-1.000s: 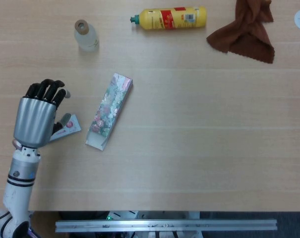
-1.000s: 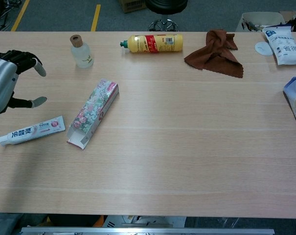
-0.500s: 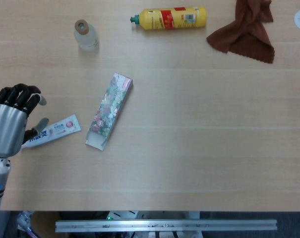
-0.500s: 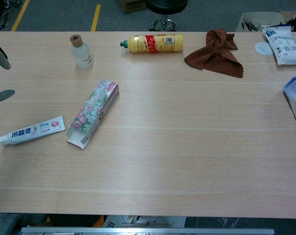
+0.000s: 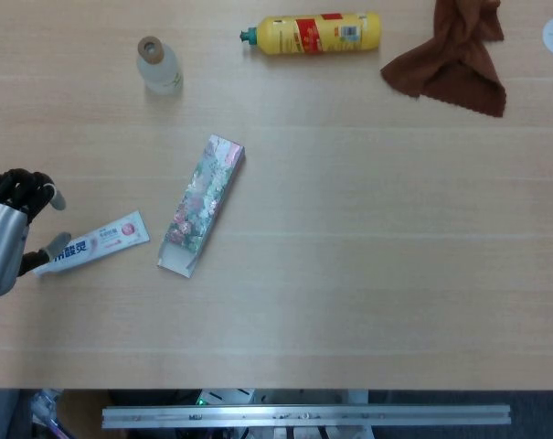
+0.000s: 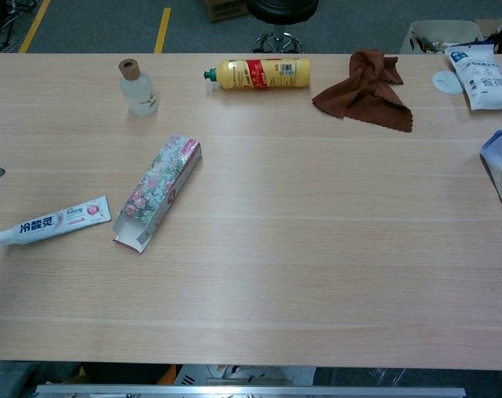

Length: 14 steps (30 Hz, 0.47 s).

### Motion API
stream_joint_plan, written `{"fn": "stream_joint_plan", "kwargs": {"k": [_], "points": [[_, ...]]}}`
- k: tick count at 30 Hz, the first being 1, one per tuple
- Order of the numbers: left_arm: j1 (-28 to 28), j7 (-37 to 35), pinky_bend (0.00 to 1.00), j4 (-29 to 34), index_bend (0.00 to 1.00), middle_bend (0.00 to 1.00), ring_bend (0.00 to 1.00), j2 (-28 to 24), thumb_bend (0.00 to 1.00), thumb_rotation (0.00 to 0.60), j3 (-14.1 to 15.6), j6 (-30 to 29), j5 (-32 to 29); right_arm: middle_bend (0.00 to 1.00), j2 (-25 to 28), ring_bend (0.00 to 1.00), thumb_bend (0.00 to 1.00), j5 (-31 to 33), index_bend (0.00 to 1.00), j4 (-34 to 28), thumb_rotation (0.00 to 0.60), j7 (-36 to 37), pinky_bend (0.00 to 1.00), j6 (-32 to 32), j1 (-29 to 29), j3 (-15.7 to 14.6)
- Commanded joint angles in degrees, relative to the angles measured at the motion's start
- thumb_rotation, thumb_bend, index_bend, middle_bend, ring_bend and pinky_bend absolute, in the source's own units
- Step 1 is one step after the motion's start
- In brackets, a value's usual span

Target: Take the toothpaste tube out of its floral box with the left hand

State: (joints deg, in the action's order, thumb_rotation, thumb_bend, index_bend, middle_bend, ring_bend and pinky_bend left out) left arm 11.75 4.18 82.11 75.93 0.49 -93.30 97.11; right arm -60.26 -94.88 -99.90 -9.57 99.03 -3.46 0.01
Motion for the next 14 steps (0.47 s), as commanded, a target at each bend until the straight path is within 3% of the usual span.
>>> {"fn": "stream_joint_plan", "kwargs": {"k": [1,14], "points": [[-0.2,-0.1,0.47,0.4,0.52,0.45,0.38,-0.4,0.09,0.6,0.0,0.4,-0.3,0.37,0.5,0.27,0.41,0.5,0.46,-0.6,0.6,-0.8,0.36,-0.7,-0.2,-0.2],[-1.3,0.8,0.47,1.0,0.53,0.46,0.39,-0.1,0.09,0.6,-0.8,0.8,-1.6,0.37,2.6,0.28,0.41,2.6,0.46,-2.6,0.6,-1.0,0.36,-5.6,1.6,0.8]]}}
